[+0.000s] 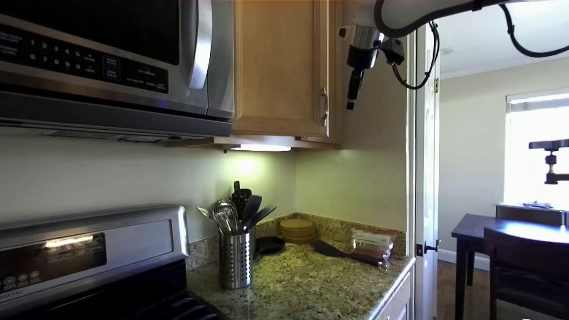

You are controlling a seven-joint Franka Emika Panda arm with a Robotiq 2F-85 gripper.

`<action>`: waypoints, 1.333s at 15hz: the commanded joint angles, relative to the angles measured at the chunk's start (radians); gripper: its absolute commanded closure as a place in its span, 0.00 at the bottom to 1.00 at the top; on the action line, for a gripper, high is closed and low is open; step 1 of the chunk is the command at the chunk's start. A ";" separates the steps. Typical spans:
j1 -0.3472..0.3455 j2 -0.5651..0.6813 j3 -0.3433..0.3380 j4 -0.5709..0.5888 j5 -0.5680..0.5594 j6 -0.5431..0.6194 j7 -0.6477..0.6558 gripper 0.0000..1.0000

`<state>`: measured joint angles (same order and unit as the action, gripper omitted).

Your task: Close the drawer on the right side of the microwave

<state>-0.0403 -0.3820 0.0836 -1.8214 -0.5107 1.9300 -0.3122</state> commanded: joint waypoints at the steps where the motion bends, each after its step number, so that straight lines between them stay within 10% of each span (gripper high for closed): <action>1: 0.065 -0.019 -0.038 0.016 0.111 -0.117 -0.122 0.00; 9: 0.121 -0.040 -0.053 -0.033 0.359 -0.284 -0.092 0.00; 20: 0.097 -0.081 -0.008 -0.279 0.513 -0.246 0.307 0.00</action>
<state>0.0574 -0.4031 0.0705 -2.0153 -0.0304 1.6545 -0.1142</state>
